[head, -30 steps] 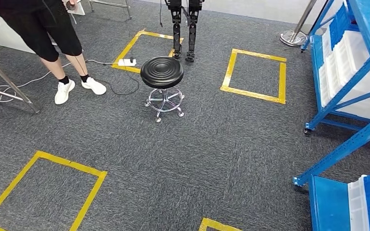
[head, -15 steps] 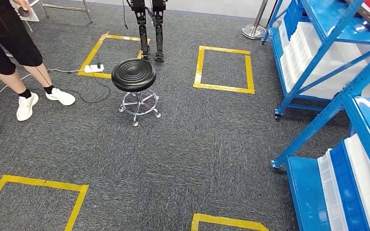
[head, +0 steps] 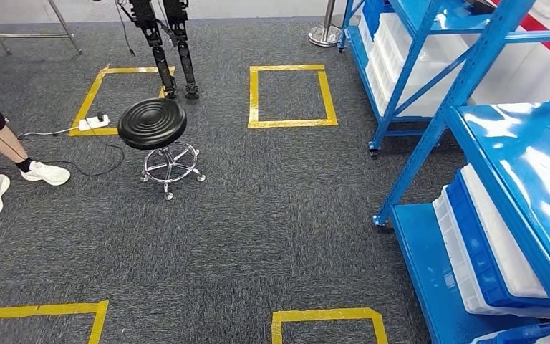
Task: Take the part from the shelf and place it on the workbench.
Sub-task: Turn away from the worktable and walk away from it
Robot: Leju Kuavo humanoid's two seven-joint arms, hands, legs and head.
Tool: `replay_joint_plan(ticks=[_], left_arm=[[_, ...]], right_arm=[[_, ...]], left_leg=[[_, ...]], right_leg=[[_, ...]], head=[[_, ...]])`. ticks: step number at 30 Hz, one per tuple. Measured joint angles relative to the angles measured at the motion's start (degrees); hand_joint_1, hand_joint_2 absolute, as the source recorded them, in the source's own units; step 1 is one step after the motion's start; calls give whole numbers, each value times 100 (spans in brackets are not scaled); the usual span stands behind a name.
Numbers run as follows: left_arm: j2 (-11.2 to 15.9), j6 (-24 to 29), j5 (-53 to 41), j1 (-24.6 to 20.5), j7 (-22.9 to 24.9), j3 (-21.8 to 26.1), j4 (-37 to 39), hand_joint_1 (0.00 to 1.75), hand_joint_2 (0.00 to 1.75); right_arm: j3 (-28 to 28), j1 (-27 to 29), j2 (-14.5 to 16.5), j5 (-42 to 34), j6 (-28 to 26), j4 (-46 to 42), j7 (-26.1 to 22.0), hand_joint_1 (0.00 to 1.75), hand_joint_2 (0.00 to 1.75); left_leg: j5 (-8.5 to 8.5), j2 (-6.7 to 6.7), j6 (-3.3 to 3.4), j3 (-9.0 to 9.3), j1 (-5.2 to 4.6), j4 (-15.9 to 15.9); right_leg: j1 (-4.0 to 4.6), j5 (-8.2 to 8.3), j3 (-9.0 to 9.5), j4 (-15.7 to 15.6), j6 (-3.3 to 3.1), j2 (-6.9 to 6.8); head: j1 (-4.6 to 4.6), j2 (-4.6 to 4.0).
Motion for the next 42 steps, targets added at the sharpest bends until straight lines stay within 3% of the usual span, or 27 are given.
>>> replay_joint_plan(ticks=[2,3,4,6,8,10,12,14,16,18,19,21,23,25,27,28,30,32,33,34,35,36,38,40,42], left_arm=[[0,2,-9,15,14,0,1,0,0],[1,5,-9,20,20,1,1,0,0],[1,9,-9,22,25,1,1,0,0],[3,18,-9,22,28,2,1,0,0],[7,24,-10,22,31,2,1,0,0],[8,32,-12,24,36,2,1,0,0],[3,38,-13,21,38,2,1,0,0],[-5,41,-13,13,38,2,0,0,0],[-5,45,-12,17,39,2,-1,0,0],[-4,48,-11,26,41,2,-1,0,0],[-3,48,-11,26,42,2,-1,0,0],[-4,48,-11,22,42,2,-1,0,0],[-4,48,-14,19,42,2,-1,0,0],[-3,46,-21,15,41,2,-1,0,0],[-3,45,-29,0,40,2,-1,0,0],[-3,44,-32,-7,40,2,-1,0,0],[-4,42,-37,-13,40,2,-1,0,0],[-5,38,-39,-1,40,1,1,0,0],[-5,37,-39,9,40,1,1,0,0],[-5,37,-39,17,41,2,1,0,0],[-4,37,-41,21,42,2,1,0,0],[-4,36,-42,22,42,2,1,0,0],[1,34,-48,21,43,2,1,0,0],[8,33,-57,21,45,1,1,0,0],[10,32,-63,18,49,0,1,0,0]], right_arm=[[0,-1,3,0,5,0,0,0,0],[0,1,4,-1,8,0,0,0,0],[0,3,5,-1,11,0,0,0,0],[0,-5,14,-1,14,0,0,0,0],[0,-21,27,0,14,-1,0,0,0],[0,-32,33,-2,14,-1,-1,0,0],[-1,-30,30,-3,13,-1,-3,0,0],[-1,-24,25,-3,13,-1,-4,0,0],[-2,-41,20,-3,13,-2,-12,0,0],[-3,-69,14,-3,13,-5,-21,0,0],[-3,-73,14,-3,13,-5,-20,0,0],[-3,-55,10,-2,13,-5,-11,0,0],[-2,-29,6,0,13,-4,-1,0,0],[-2,-8,4,1,13,-4,2,0,0],[-2,10,1,1,14,-4,2,0,0],[-2,17,4,1,14,-4,2,0,0],[-2,11,19,1,14,-4,1,0,0],[-2,0,33,1,14,-4,0,0,0],[-2,-1,39,1,14,-4,0,0,0],[-2,-1,42,1,14,-4,0,0,0],[-2,1,45,1,15,-4,0,0,0],[-2,0,48,1,15,-4,0,0,0],[-2,-10,58,1,15,-4,0,0,0],[-2,-25,71,1,16,-4,-1,0,0],[-2,-20,75,1,17,-4,-2,0,0]], left_leg=[[-298,-105,-11,-343,2,723],[-308,-117,-12,-443,3,902],[-208,-122,-10,-448,5,873],[250,-219,7,-192,21,225],[545,-491,25,92,49,-463],[537,-613,52,168,33,-664],[548,-480,115,194,14,-716],[571,-327,188,234,24,-773],[570,-149,232,252,4,-792],[557,40,251,252,-25,-790],[550,124,252,253,-33,-790],[538,258,241,266,-37,-789],[515,369,204,287,-56,-783],[491,464,147,298,-83,-776],[474,550,79,313,-73,-774],[446,523,43,314,-58,-748],[194,241,-14,166,-35,-374],[-188,-43,-28,-182,-33,375],[-296,-88,-24,-357,-33,712],[-289,-106,-14,-463,-33,876],[-168,-123,1,-481,-33,841],[57,-156,20,-386,-32,570],[491,-396,64,-76,-19,-209],[628,-614,98,87,-17,-642],[615,-566,133,103,-43,-707]], right_leg=[[13,4,-1,4,-14,121],[19,3,4,7,-13,194],[19,2,13,10,-12,261],[15,-3,31,27,-6,421],[37,-19,-10,64,24,563],[39,-19,-111,82,96,687],[19,-8,-161,86,168,769],[36,-115,-261,306,187,544],[43,-400,-583,958,157,209],[34,-617,-882,1596,161,92],[28,-607,-900,1662,195,68],[4,-370,-636,1187,294,-14],[11,-126,-271,442,326,-267],[50,-56,-140,109,235,-393],[62,-39,-160,87,125,-263],[47,-26,-152,76,87,-206],[8,4,-105,58,15,-90],[18,16,-92,60,-23,30],[31,16,-89,62,-31,101],[41,15,-82,63,-31,180],[49,14,-68,65,-30,266],[51,13,-49,66,-30,352],[57,7,-43,71,-23,503],[59,11,-101,86,8,637],[43,25,-183,86,71,774]], head=[[-2,0],[-4,0],[-5,0],[-8,0],[-3,0],[0,0],[-2,0],[15,0],[40,0],[48,0],[48,0],[48,0],[48,0],[41,1],[36,1],[37,1],[29,0],[17,0],[16,0],[14,0],[13,0],[12,0],[14,0],[16,0],[13,0]])
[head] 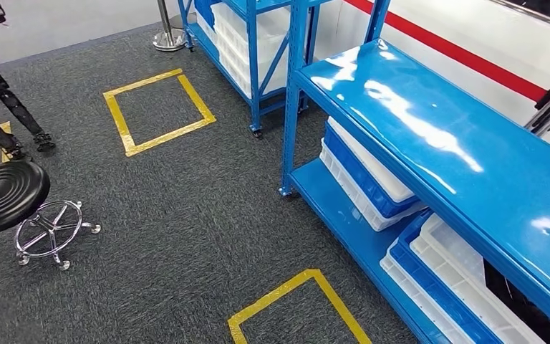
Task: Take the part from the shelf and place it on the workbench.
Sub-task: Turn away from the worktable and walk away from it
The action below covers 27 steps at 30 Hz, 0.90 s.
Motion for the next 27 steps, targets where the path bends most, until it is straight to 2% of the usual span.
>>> replay_joint_plan(ticks=[1,2,3,5,6,7,8,9,10,11,12,13,14,15,16,17,18,20,21,22,23,24,25,26,27], left_arm=[[-4,-2,-2,-4,2,-1,0,0,0],[-8,-4,-3,-10,2,-2,-1,0,0],[-10,-6,-5,-14,3,-3,-1,0,0],[-10,-8,-7,-5,9,-2,-2,0,0],[-8,-8,-9,2,16,-1,-2,0,0],[-7,-9,-11,6,25,0,-2,0,0],[-6,-11,-14,7,34,-1,-2,0,0],[-6,-14,-16,5,44,-1,-2,0,0],[-6,-18,-21,3,53,-2,-2,0,0],[-6,-22,-28,2,66,-3,-2,0,0],[-6,-25,-34,2,77,-3,-2,0,0],[-6,-28,-44,1,87,-3,-2,0,0],[-6,-30,-50,-3,95,-3,-2,0,0],[-7,-31,-55,-11,98,-4,-2,0,0],[-7,-33,-61,-20,99,-8,-2,0,0],[-8,-34,-63,-29,98,-14,-2,0,0],[-9,-36,-66,-34,97,-20,-2,0,0],[-12,-42,-69,-31,93,-28,-1,0,0],[-14,-45,-71,-23,92,-28,1,0,0],[-16,-49,-73,-15,92,-29,2,0,0],[-17,-52,-74,-9,93,-30,2,0,0],[-17,-56,-74,-5,94,-32,2,0,0],[-16,-64,-75,-5,96,-34,2,0,0],[-14,-72,-75,-4,99,-36,2,0,0],[-12,-79,-78,-4,105,-37,2,0,0]], right_arm=[[0,7,-2,0,0,0,0,0,0],[0,10,-4,1,0,0,1,0,0],[0,9,-7,1,0,0,0,0,0],[-1,-6,-15,-1,0,-2,-12,0,0],[-2,-17,-18,-2,0,-3,-21,0,0],[-2,-27,-21,-2,0,-3,-27,0,0],[-2,-32,-23,-2,0,-3,-28,0,0],[-2,-30,-26,-2,0,-3,-23,0,0],[-2,-26,-28,-1,0,-2,-15,0,0],[-2,-24,-31,0,0,-2,-6,0,0],[-1,-21,-33,2,0,-2,1,0,0],[-1,-10,-38,3,0,-2,5,0,0],[0,6,-44,4,0,-1,5,0,0],[0,23,-52,4,0,0,5,0,0],[0,38,-59,4,0,1,5,0,0],[0,41,-58,4,0,2,4,0,0],[0,39,-56,3,0,2,4,0,0],[0,34,-49,1,0,2,4,0,0],[0,34,-48,1,0,2,4,0,0],[0,35,-45,-1,0,2,4,0,0],[0,36,-44,-1,0,2,4,0,0],[0,36,-42,-3,0,2,4,0,0],[0,34,-38,-5,0,2,4,0,0],[0,32,-32,-7,0,2,4,0,0],[0,22,-25,-9,0,2,4,0,0]], left_leg=[[12,74,33,14,-1,-28],[22,147,67,35,3,-58],[31,225,104,55,11,-87],[27,394,149,76,5,-108],[20,487,159,77,-1,-107],[15,579,160,78,-5,-106],[10,663,159,79,-7,-105],[6,738,153,83,-7,-104],[1,807,145,91,-7,-103],[-8,868,128,102,-17,-100],[-21,925,101,111,-30,-97],[-34,977,70,122,-42,-93],[-44,1030,34,133,-49,-90],[-50,1085,-2,145,-43,-91],[-61,1115,-40,153,-24,-80],[-104,1048,-78,145,-3,-28],[-206,911,-109,97,17,113],[-556,570,-147,-163,40,719],[-730,486,-154,-347,45,1098],[-818,455,-158,-503,46,1389],[-793,446,-158,-587,46,1507],[-642,432,-150,-566,46,1397],[-408,392,-135,-451,47,1089],[-182,283,-116,-294,52,699],[-29,163,-98,-141,58,337]], right_leg=[[-7,-7,-23,17,30,7],[-4,-49,-63,96,48,-83],[2,-144,-148,290,48,-233],[2,-444,-465,959,27,-566],[-5,-586,-637,1326,29,-640],[-12,-660,-731,1556,51,-674],[-23,-656,-727,1602,93,-699],[-33,-572,-607,1422,148,-736],[-42,-437,-397,1057,201,-808],[-41,-310,-173,624,228,-946],[-25,-208,5,271,223,-1062],[-6,-152,103,50,188,-1140],[17,-136,126,-39,134,-1164],[36,-123,112,-41,81,-1103],[12,-104,128,-55,27,-1035],[-5,-86,148,-71,-12,-970],[-27,-65,172,-84,-53,-910],[-39,-46,196,-90,-100,-796],[-30,-44,199,-85,-116,-736],[-19,-46,202,-83,-118,-664],[-9,-48,208,-79,-120,-587],[-4,-50,220,-76,-120,-503],[-3,-53,236,-73,-120,-420],[-7,-60,235,-72,-117,-346],[7,-71,226,-63,-104,-276]], head=[[1,0],[4,0],[14,0],[31,0],[40,0],[39,0],[39,0],[41,0],[40,0],[44,0],[42,0],[35,0],[34,0],[28,0],[27,0],[23,0],[11,0],[-12,0],[-17,0],[-18,0],[-19,0],[-19,0],[-21,0],[-22,0],[-20,0]])
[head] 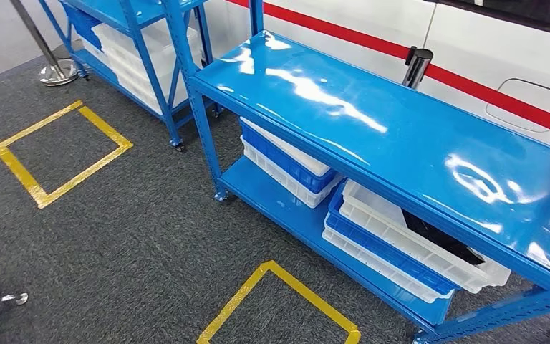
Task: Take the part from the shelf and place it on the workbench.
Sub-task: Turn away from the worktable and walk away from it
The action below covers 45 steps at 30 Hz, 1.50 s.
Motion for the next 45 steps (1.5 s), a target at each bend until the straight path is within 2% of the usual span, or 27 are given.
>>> replay_joint_plan(ticks=[2,4,6,8,10,11,12,14,15,17,19,20,22,24,26,27,28,30,31,33,35,37,39,41,42,43,45], left_arm=[[5,-7,-4,-2,21,-4,0,0,0],[3,-10,-5,-10,37,-11,-1,0,0],[-3,-13,-5,-16,41,-21,-1,0,0],[-5,-14,-3,-13,50,-28,-2,0,0],[-3,-14,-1,-5,68,-30,-2,0,0],[-3,-15,-1,-4,76,-32,-2,0,0],[-4,-16,-1,-4,83,-33,-2,0,0],[-8,-17,-1,-5,90,-39,-2,0,0],[-9,-18,-1,-5,91,-40,-2,0,0],[-8,-17,-1,-6,91,-42,-2,0,0],[-8,-18,-1,-14,90,-42,-2,0,0],[-9,-19,-1,-20,89,-43,-2,0,0],[-10,-21,-1,-29,87,-44,-2,0,0],[-13,-33,-3,-18,86,-44,-1,0,0],[-14,-57,-5,-2,91,-44,0,0,0],[-14,-67,-4,2,96,-44,0,0,0],[-14,-73,-4,3,99,-43,0,0,0],[-10,-79,-3,3,114,-43,0,0,0],[-8,-82,-4,3,122,-43,0,0,0],[-5,-89,-5,1,137,-44,0,0,0],[-10,-92,-4,-8,141,-44,0,0,0],[-16,-92,-4,-15,142,-44,0,0,0],[-17,-92,-2,-4,143,-43,0,0,0],[-16,-95,2,8,151,-42,0,0,0],[-17,-101,2,9,157,-42,0,0,0],[-20,-110,2,8,167,-42,1,0,44],[-25,-128,2,4,184,-42,1,0,131]], right_arm=[[-1,-10,9,-2,0,0,-1,0,0],[-2,0,9,-7,0,0,-2,0,0],[-2,6,4,-10,-1,0,-2,0,0],[-2,-1,-4,-10,-1,-1,-14,0,0],[-3,-21,-11,-10,-2,-3,-38,0,0],[-4,-30,-14,-9,-3,-4,-47,0,0],[-5,-34,-15,-8,-4,-4,-48,0,0],[-6,-25,-26,-3,-4,-4,-36,0,0],[-5,-20,-29,1,-4,-4,-27,0,0],[-5,-3,-34,8,-4,-3,-14,0,0],[-7,15,-38,9,-4,-2,-10,0,0],[-6,20,-38,9,-4,-2,-10,0,0],[-6,13,-31,10,-4,-2,-10,0,0],[-6,4,-19,11,-4,-2,-10,0,0],[-6,4,-9,11,-3,-2,-10,0,0],[-5,5,-7,13,-3,-2,-10,0,0],[-6,4,-4,16,-3,-2,-10,0,0],[-5,-5,10,24,-3,-3,-13,0,0],[-5,-14,18,27,-3,-4,-14,0,0],[-4,-20,31,33,-3,-4,-18,0,0],[-5,-6,27,36,-4,-3,-19,0,0],[-5,-1,18,39,-5,-2,-17,0,0],[-5,-16,4,41,-7,-3,-32,0,0],[-7,-41,-7,42,-9,-4,-56,0,0],[-7,-49,-10,46,-14,-4,-62,0,0],[-7,-50,-15,56,-22,-4,-64,0,0],[-5,-37,-29,98,-68,-4,-80,0,0]], left_leg=[[69,-146,32,143,-13,-340],[59,-48,87,169,-35,-394],[83,87,165,221,-27,-475],[87,241,221,261,-29,-521],[63,413,244,272,-44,-519],[52,495,244,278,-47,-517],[40,566,237,287,-47,-515],[14,690,203,322,-50,-512],[-6,743,174,342,-65,-505],[-44,842,108,372,-93,-491],[-70,942,44,401,-86,-491],[-96,927,5,411,-62,-472],[-305,668,-58,313,-22,-185],[-695,358,-78,-36,-9,565],[-881,292,-70,-389,-10,1203],[-789,281,-54,-440,-10,1226],[-592,257,-31,-389,-11,1031],[-112,39,36,-97,-11,256],[27,-78,59,33,-9,-78],[71,-188,87,144,-28,-360],[77,-56,128,176,-38,-422],[98,85,191,223,-26,-490],[93,248,229,247,-29,-514],[76,437,236,255,-33,-511],[66,522,229,260,-31,-510],[56,585,216,270,-28,-508],[31,667,172,298,-27,-499]], right_leg=[[1,-11,-57,9,49,114],[-8,-9,-101,3,116,218],[-5,-85,-180,152,156,64],[-6,-345,-459,724,138,-256],[-17,-612,-815,1438,137,-391],[-28,-641,-887,1601,169,-412],[-43,-588,-855,1562,220,-434],[-86,-279,-489,852,343,-600],[-87,-146,-308,469,371,-726],[-70,-19,-132,43,317,-864],[-46,-17,-147,22,204,-758],[-57,-9,-128,16,163,-695],[-90,14,-80,1,86,-569],[-84,23,-61,3,42,-449],[-53,23,-54,5,27,-304],[-42,22,-43,7,25,-223],[-35,19,-27,8,23,-138],[-21,10,-12,13,24,26],[-9,3,-20,19,33,100],[-4,-6,-86,22,73,222],[-17,-13,-131,31,127,276],[-6,-139,-238,265,142,13],[-9,-456,-568,931,112,-327],[-29,-698,-896,1600,134,-414],[-45,-694,-928,1688,182,-427],[-63,-597,-835,1534,250,-449],[-113,-285,-427,743,380,-542]], head=[[-4,0],[-8,0],[4,0],[26,0],[36,0],[35,0],[37,0],[39,0],[39,0],[32,0],[29,0],[31,0],[9,0],[-17,0],[-21,1],[-20,1],[-21,1],[-21,0],[-19,0],[-17,0],[-17,0],[-2,0],[16,0],[25,0],[26,0],[28,0],[29,0]])
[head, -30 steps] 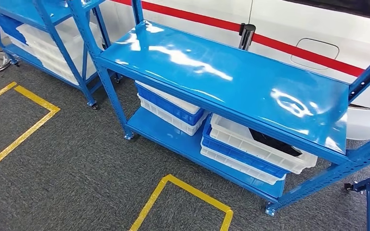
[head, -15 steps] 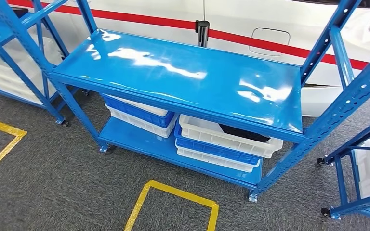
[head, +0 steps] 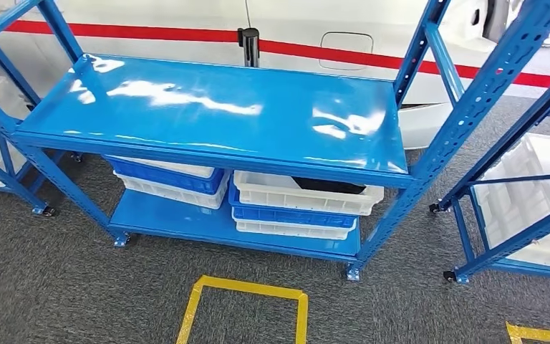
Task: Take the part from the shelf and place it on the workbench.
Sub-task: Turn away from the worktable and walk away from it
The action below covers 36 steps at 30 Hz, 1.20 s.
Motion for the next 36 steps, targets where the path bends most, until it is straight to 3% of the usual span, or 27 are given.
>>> replay_joint_plan(ticks=[1,2,6,8,10,11,12,13,14,16,17,19,21,28,36], left_arm=[[-1,-4,-1,-5,9,-1,0,0,175],[0,-5,-1,-11,14,-1,-1,0,175],[3,-4,-8,-31,14,0,-2,0,175],[5,-17,-17,-28,2,-6,-1,0,175],[10,-48,24,14,9,-88,-1,0,87],[18,-66,92,61,32,-171,-1,0,44],[29,-86,187,120,64,-278,-1,0,0],[43,-105,306,184,107,-392,0,0,0],[59,-123,430,244,150,-497,2,0,0],[92,-164,675,335,234,-708,5,0,0],[107,-186,796,368,273,-820,9,0,0],[133,-232,1062,433,365,-1072,14,0,0],[159,-278,1332,501,459,-1331,11,0,0],[307,-438,2305,645,795,-2358,-110,0,0],[454,-625,3405,819,1174,-3499,-352,0,0]], right_arm=[[5,12,-6,28,-44,0,-14,0,0],[11,31,-10,55,-96,0,-32,0,0],[23,70,-4,95,-278,2,-104,0,175],[21,59,-1,82,-316,1,-132,0,175],[-6,49,2,60,-331,-10,-151,0,175],[-42,49,4,43,-331,-30,-170,0,175],[-87,48,4,23,-331,-59,-193,0,175],[-138,46,3,0,-330,-100,-219,0,131],[-190,43,1,-21,-328,-147,-244,0,87],[-287,40,2,-61,-324,-246,-292,0,0],[-339,41,2,-81,-320,-294,-318,0,0],[-458,51,-10,-130,-309,-376,-370,0,0],[-580,82,-27,-179,-285,-433,-424,0,0],[-1084,312,-82,-357,-218,-591,-617,0,0],[-1653,570,-137,-560,-137,-766,-837,0,0]], left_leg=[[-14,25,-31,7,-13,9],[-23,44,-62,11,-28,19],[-58,34,-163,13,-10,63],[-285,-139,-212,-115,25,382],[-657,-315,-229,-462,31,1131],[-786,-345,-226,-653,28,1509],[-805,-354,-214,-777,27,1724],[-707,-356,-190,-802,23,1718],[-512,-366,-155,-718,18,1480],[-105,-413,-73,-392,-4,706],[2,-431,-49,-265,-19,403],[37,-445,-101,-166,-43,147],[49,-436,-161,-168,-66,130],[36,-434,-99,-171,-131,134],[28,-434,-86,-167,-131,137]], right_leg=[[-1,123,192,-366,20,-41],[-2,196,311,-601,-1,-65],[16,236,346,-703,-183,-24],[-4,250,390,-713,-263,-2],[16,256,393,-711,-306,14],[34,254,395,-711,-318,31],[54,250,400,-710,-324,59],[71,246,411,-710,-329,90],[84,242,426,-709,-334,121],[120,228,436,-706,-337,163],[136,217,423,-702,-331,174],[180,176,364,-679,-357,180],[174,157,341,-666,-383,177],[122,173,344,-680,-352,176],[111,172,342,-683,-351,177]], head=[[0,0],[-7,0],[-30,1],[-41,0],[-59,0],[-62,0],[-65,0],[-64,0],[-66,0],[-64,0],[-63,1],[-57,1],[-58,0],[-60,0],[-62,0]])
